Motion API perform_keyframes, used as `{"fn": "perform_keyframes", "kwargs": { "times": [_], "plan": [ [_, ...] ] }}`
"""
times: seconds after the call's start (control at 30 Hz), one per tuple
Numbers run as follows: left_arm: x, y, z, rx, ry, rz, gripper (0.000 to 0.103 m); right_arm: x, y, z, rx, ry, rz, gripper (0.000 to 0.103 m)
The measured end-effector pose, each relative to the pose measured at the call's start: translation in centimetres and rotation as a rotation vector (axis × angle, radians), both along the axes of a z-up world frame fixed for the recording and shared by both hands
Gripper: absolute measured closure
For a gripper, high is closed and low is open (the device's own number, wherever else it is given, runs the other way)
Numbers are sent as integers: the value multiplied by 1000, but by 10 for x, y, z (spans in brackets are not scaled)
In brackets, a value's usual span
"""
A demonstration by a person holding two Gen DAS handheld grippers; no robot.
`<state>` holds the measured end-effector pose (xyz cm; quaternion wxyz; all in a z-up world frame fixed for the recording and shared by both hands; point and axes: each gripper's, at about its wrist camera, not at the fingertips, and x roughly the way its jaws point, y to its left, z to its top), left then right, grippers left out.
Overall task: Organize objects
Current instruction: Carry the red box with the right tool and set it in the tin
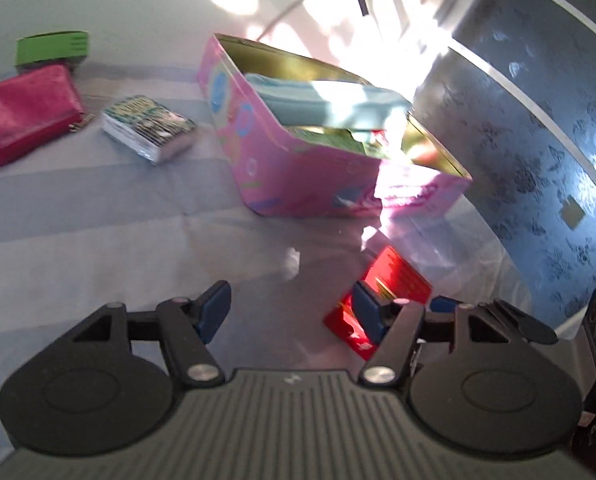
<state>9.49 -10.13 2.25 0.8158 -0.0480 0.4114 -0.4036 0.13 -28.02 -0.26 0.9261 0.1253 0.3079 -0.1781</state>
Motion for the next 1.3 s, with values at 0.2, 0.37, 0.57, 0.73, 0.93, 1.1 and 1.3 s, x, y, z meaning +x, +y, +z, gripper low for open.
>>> {"fn": "perform_keyframes", "kwargs": {
  "times": [0.2, 0.37, 0.57, 0.73, 0.93, 1.1, 1.3],
  "plan": [
    [-10, -33, -7, 41, 89, -73, 35, -12, -8, -5, -21, -23, 46, 0],
    [-13, -43, -5, 72, 78, -60, 35, 4, -12, -2, -78, -10, 123, 0],
    [-7, -53, 4, 87, 61, -57, 43, 22, -16, -4, -54, -8, 180, 11],
    [-9, -61, 62, 18, -90, -122, 44, 6, -28, 39, -63, -172, 135, 10],
    [35, -131, 90, 36, -183, -176, 44, 32, -107, 76, 60, -199, 16, 10],
    [92, -168, 72, 26, -29, -172, 44, 69, -173, 68, 175, -58, -30, 10],
    [137, -182, 56, 23, 21, -92, 39, 118, -205, 57, 214, 73, -17, 10]
  ]
}}
